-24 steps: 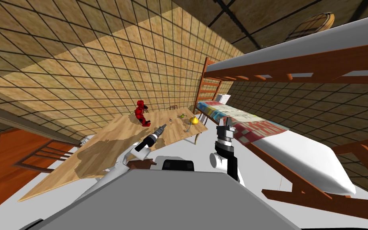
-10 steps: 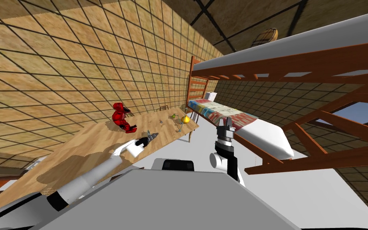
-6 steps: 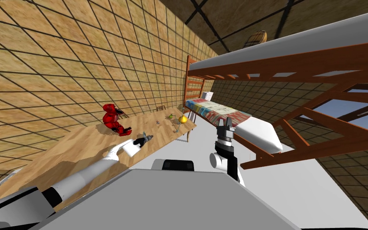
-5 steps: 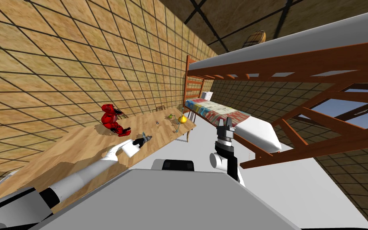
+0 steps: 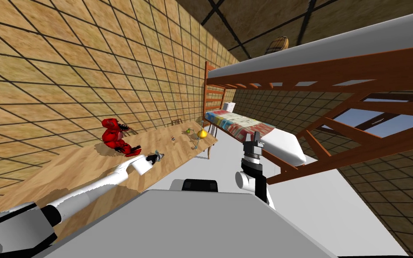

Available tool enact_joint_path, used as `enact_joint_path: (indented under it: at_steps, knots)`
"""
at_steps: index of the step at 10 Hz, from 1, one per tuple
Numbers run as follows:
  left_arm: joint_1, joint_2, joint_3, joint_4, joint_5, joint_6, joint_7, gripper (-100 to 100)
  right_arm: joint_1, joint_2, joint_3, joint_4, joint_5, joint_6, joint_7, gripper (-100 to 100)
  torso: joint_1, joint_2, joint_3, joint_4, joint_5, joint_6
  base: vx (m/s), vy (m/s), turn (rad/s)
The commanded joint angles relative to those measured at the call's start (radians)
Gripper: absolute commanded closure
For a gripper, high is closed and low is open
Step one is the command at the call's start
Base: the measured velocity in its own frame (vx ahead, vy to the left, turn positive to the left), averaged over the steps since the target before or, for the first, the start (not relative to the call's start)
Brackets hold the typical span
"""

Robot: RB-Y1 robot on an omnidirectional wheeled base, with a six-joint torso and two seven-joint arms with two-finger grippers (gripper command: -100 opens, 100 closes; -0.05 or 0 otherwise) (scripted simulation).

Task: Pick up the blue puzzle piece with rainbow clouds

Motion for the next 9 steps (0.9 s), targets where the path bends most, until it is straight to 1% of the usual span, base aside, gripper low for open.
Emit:
enact_joint_path:
  at_steps: [1, 2, 3, 4, 6, 7, 8, 9]
  knots:
    - [0.000, 0.000, 0.000, 0.000, 0.000, 0.000, 0.000, -100, 0.000, 0.000, 0.000, 0.000, 0.000, 0.000, 0.000, 0, 0.000, 0.000, 0.000, 0.000, 0.000, 0.000, 0.006, -0.004, -0.016]
    - [0.000, 0.001, -0.001, 0.002, 0.000, 0.003, -0.001, 0, 0.000, 0.000, 0.000, 0.000, 0.000, 0.000, 0.000, 0, 0.000, 0.000, 0.000, 0.000, 0.000, 0.000, 0.000, 0.000, 0.000]
    - [0.001, -0.021, 0.005, 0.036, -0.015, -0.017, -0.002, -100, 0.000, 0.000, 0.000, 0.000, 0.000, 0.000, 0.000, 0, 0.001, 0.001, 0.000, 0.000, 0.000, 0.000, 0.020, 0.014, -0.056]
    - [0.001, -0.026, 0.006, 0.045, -0.019, -0.022, -0.002, -100, 0.000, 0.000, 0.000, 0.000, 0.000, 0.000, 0.000, 0, 0.002, 0.000, 0.000, 0.000, 0.000, 0.000, 0.031, 0.024, -0.041]
    - [0.002, -0.047, 0.012, 0.080, -0.033, -0.042, -0.004, -100, 0.000, 0.000, 0.000, 0.000, 0.000, 0.000, 0.000, 0, 0.003, -0.001, -0.001, 0.000, 0.001, 0.000, 0.028, 0.029, -0.040]
    - [0.001, -0.043, 0.010, 0.071, -0.031, -0.035, -0.002, -100, 0.000, 0.000, 0.000, 0.000, 0.000, 0.000, 0.000, 0, 0.003, -0.001, -0.001, 0.000, 0.001, 0.000, 0.012, 0.010, -0.007]
    - [0.001, -0.044, 0.010, 0.073, -0.032, -0.038, -0.003, 100, 0.000, 0.000, 0.000, 0.000, 0.000, 0.000, 0.000, 0, 0.002, 0.000, 0.000, 0.000, 0.000, 0.000, 0.000, 0.000, 0.000]
    - [0.001, -0.044, 0.010, 0.073, -0.032, -0.038, -0.003, 100, 0.000, 0.000, 0.000, 0.000, 0.000, 0.000, 0.000, 0, 0.001, 0.000, 0.000, 0.000, 0.000, 0.000, -0.001, 0.004, 0.015]
